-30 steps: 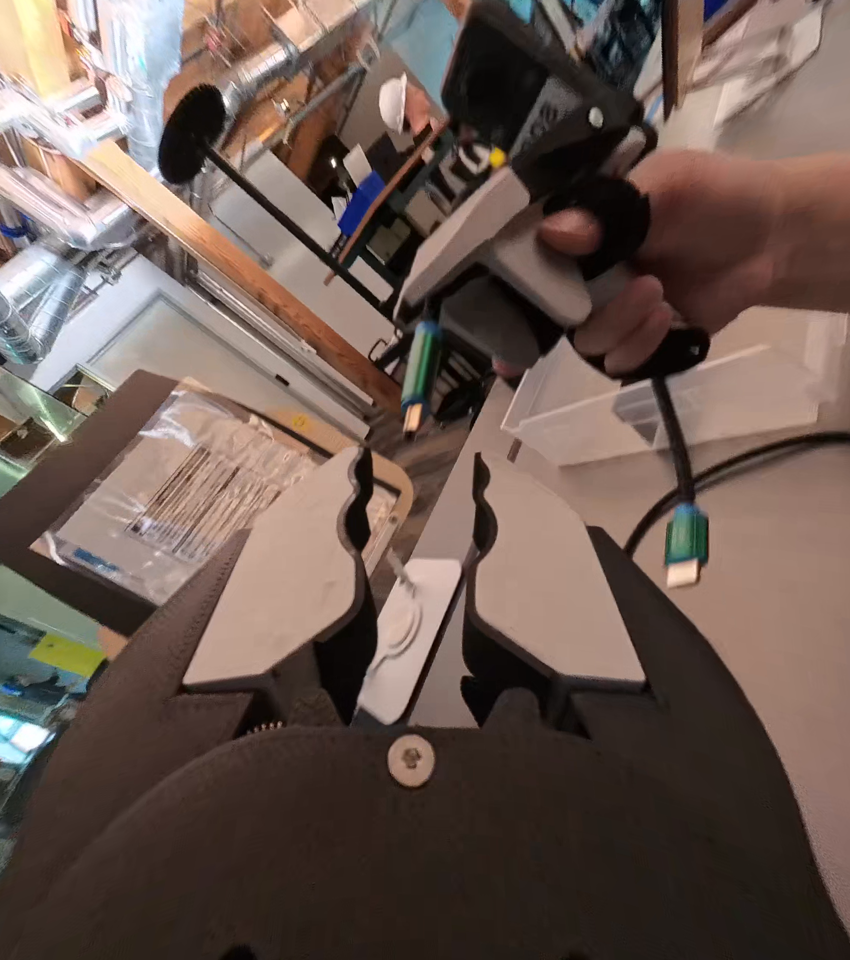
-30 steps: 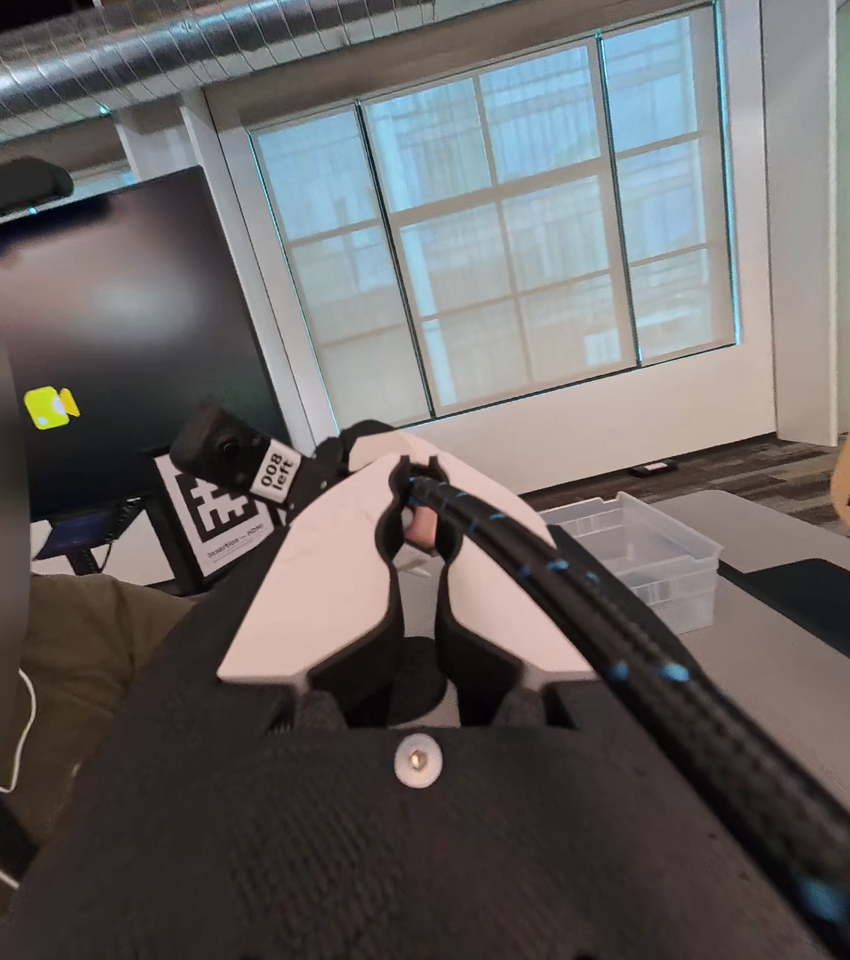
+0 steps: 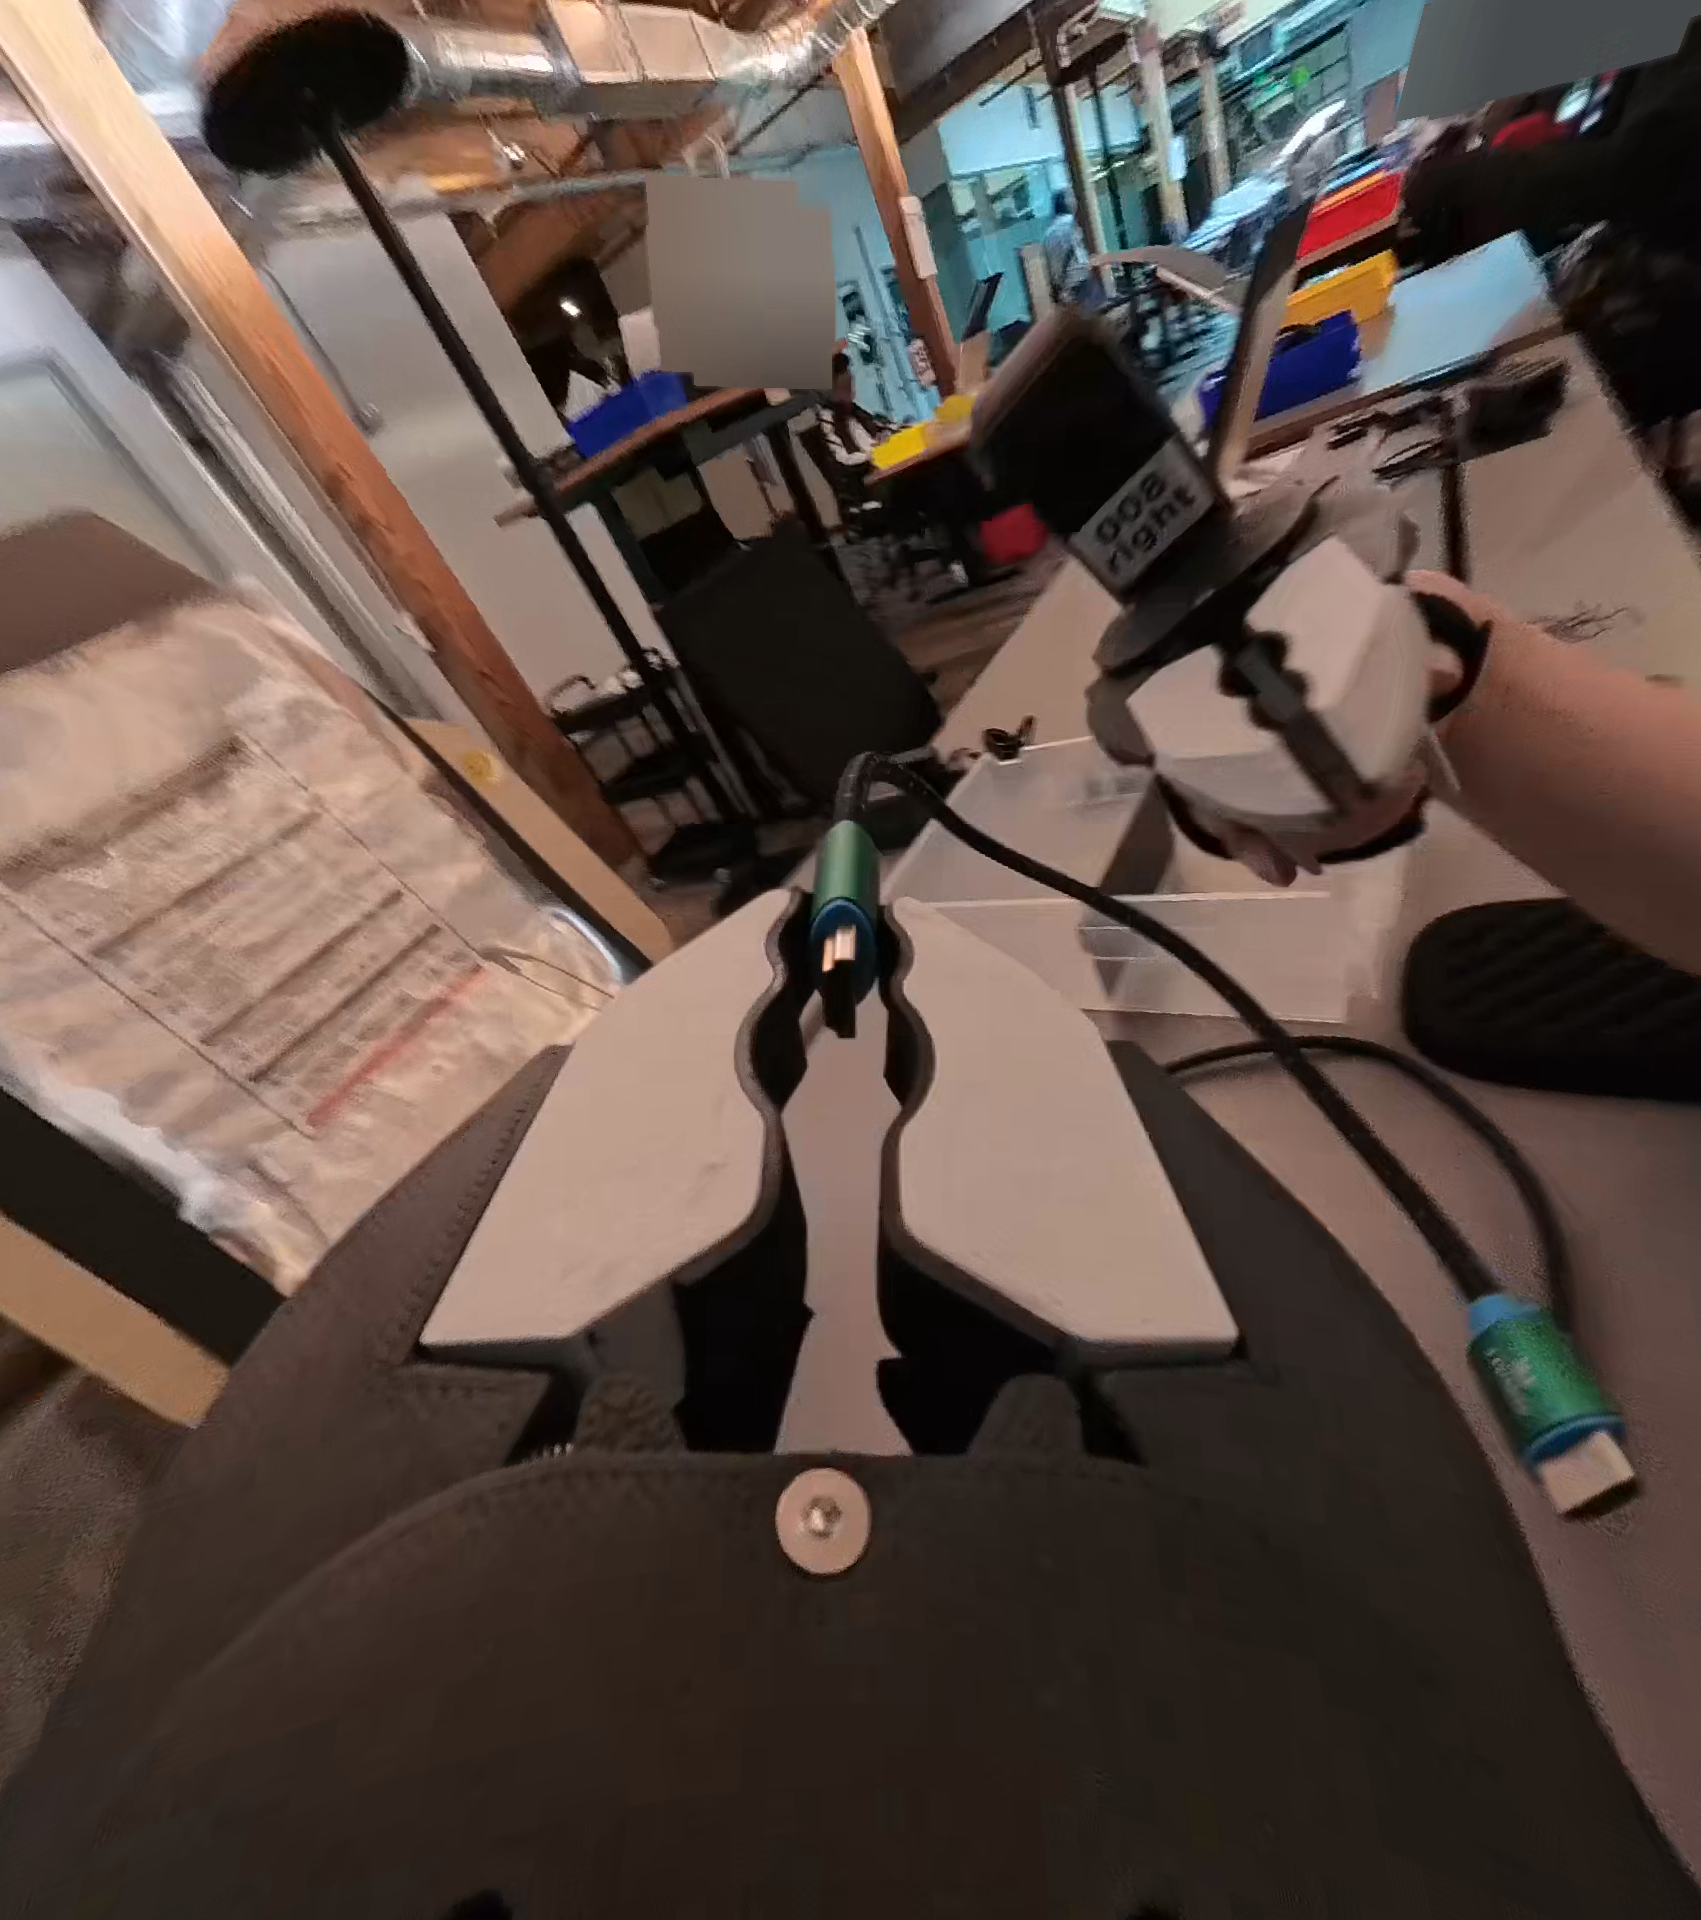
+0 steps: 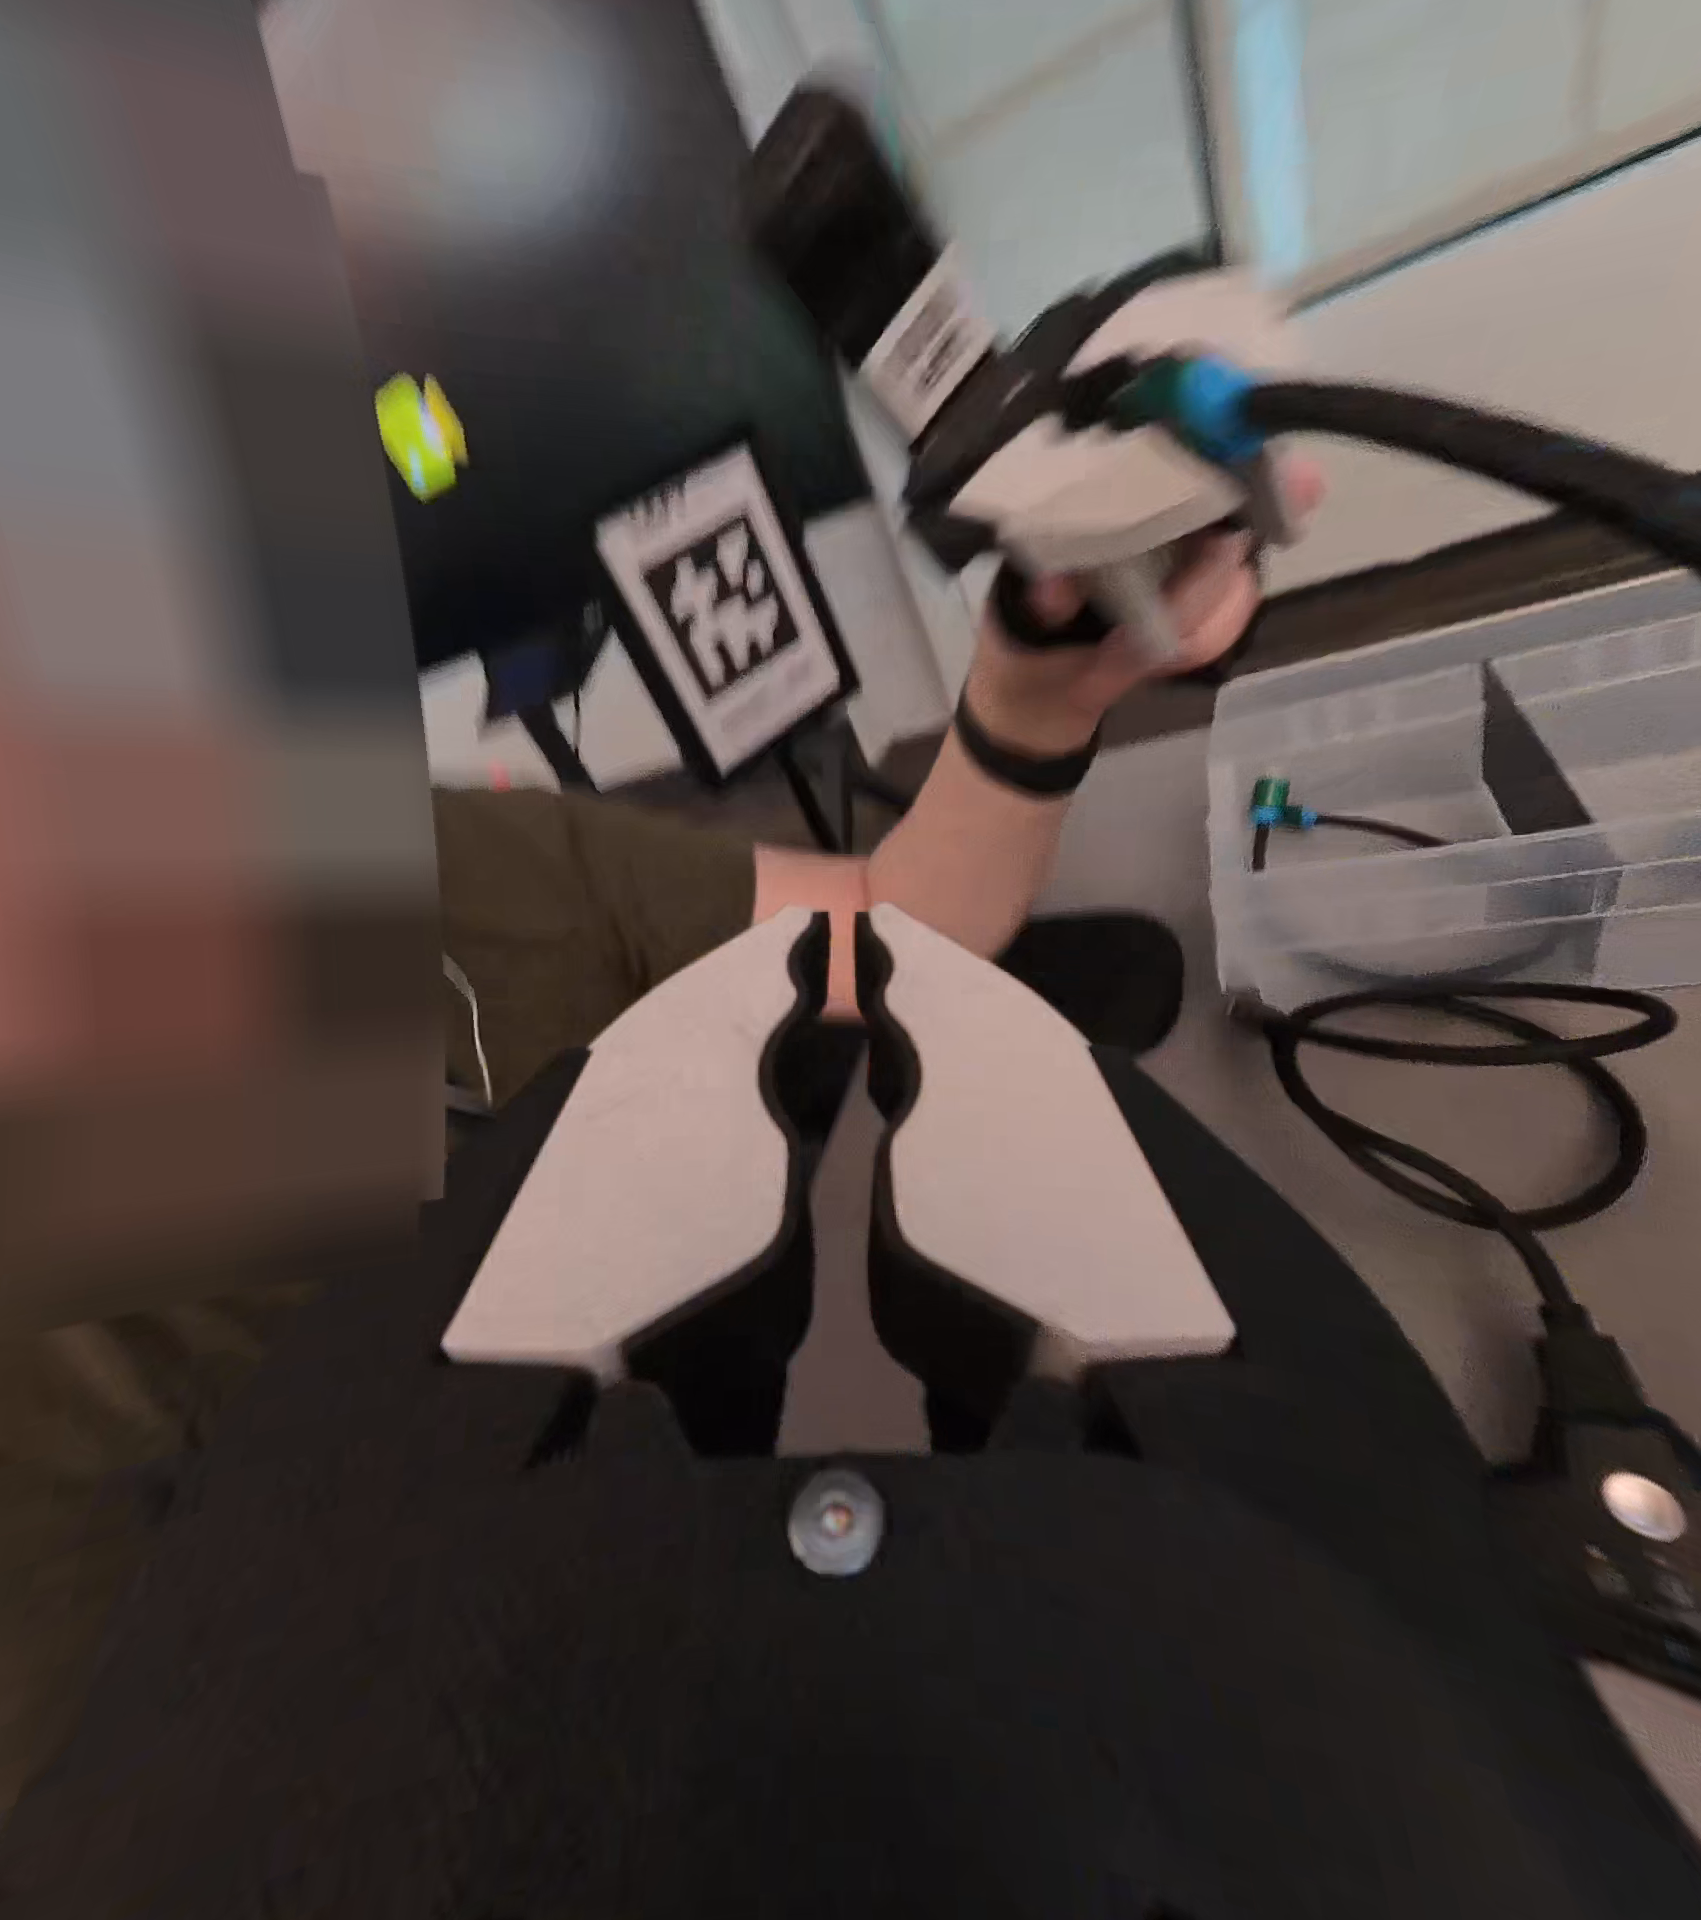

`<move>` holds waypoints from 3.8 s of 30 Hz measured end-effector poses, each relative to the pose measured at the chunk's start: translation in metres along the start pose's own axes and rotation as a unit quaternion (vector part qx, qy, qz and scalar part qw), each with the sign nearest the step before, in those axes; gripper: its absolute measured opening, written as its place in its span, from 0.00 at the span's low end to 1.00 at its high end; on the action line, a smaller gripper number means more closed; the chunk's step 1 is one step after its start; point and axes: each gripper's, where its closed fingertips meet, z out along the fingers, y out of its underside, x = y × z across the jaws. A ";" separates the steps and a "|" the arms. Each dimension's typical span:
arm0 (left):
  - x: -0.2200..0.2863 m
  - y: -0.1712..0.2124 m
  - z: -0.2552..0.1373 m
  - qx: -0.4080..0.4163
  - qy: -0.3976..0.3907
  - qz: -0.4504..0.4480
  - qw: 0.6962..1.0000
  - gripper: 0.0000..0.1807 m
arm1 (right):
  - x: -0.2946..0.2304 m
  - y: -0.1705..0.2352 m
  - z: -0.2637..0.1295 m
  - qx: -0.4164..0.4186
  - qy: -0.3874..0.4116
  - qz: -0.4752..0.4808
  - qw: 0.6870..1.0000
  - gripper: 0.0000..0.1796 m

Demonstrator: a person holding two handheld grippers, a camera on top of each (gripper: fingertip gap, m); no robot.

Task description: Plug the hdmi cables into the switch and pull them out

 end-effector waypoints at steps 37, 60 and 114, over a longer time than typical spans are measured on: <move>0.094 -0.001 0.012 -0.030 0.367 -0.300 0.880 0.06 | 0.004 -0.017 0.011 -0.076 0.342 -0.735 0.580 0.07; 0.096 0.013 0.014 -0.062 0.398 -0.333 0.853 0.06 | 0.015 -0.006 0.012 -0.153 0.362 -0.696 0.600 0.04; 0.072 0.246 0.057 -0.457 0.170 0.071 0.870 0.35 | 0.071 -0.023 -0.136 -0.266 0.578 -0.503 0.585 0.04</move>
